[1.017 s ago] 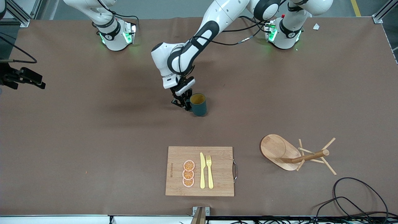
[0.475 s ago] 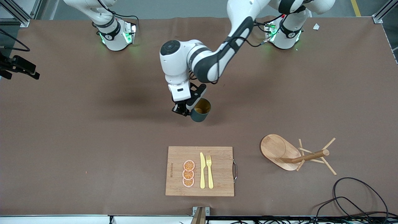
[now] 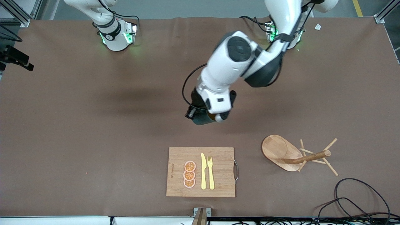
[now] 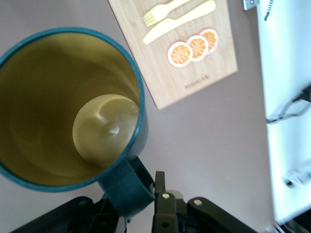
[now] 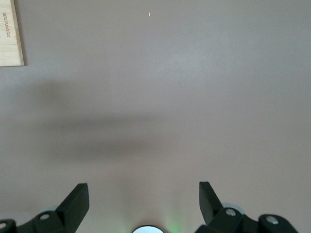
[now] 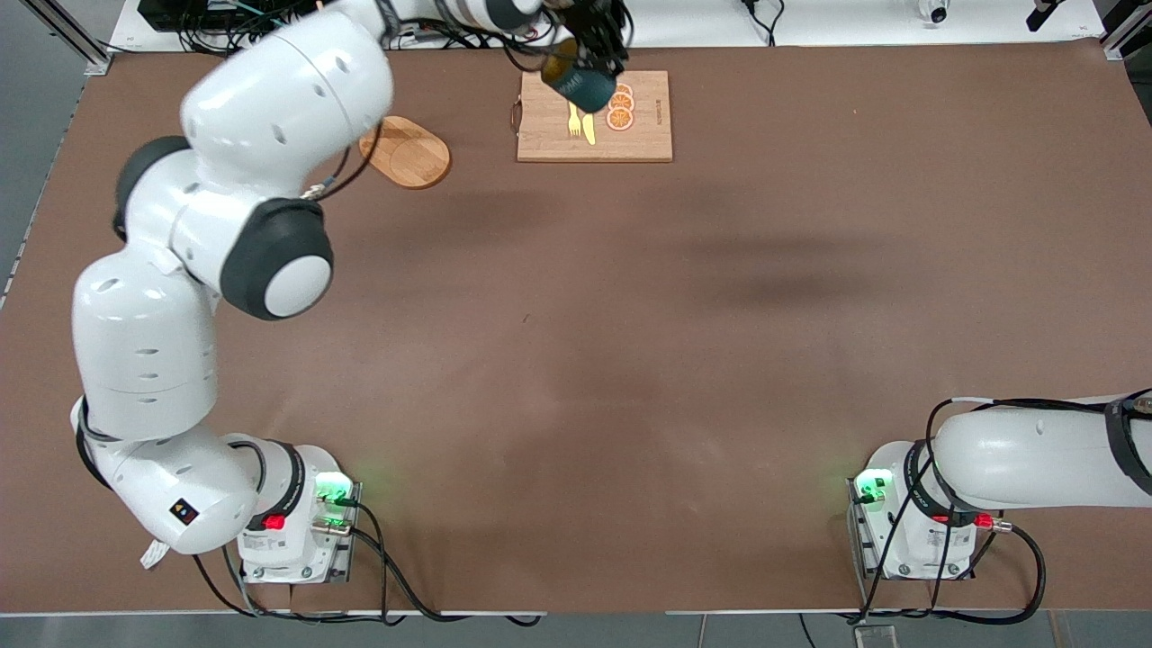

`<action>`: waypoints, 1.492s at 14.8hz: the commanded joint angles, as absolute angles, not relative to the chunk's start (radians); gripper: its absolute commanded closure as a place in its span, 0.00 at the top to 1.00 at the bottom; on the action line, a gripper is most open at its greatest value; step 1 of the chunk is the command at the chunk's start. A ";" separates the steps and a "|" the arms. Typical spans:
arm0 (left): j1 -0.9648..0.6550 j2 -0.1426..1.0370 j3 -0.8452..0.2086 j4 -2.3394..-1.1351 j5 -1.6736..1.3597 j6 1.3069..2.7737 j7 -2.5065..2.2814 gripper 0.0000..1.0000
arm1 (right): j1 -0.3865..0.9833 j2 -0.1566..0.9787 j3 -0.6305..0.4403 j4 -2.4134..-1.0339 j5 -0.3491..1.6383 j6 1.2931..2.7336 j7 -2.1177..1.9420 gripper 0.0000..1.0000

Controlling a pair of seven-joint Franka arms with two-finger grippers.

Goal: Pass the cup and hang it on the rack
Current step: 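Lift the mug by its handle and carry it to the rack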

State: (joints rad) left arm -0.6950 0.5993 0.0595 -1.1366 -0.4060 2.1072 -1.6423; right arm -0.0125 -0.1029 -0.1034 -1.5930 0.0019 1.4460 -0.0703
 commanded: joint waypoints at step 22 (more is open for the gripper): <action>0.012 0.683 0.025 -1.232 -1.190 1.456 -0.618 0.01 | -0.003 -0.133 -0.091 -1.588 -0.031 1.408 -0.080 1.00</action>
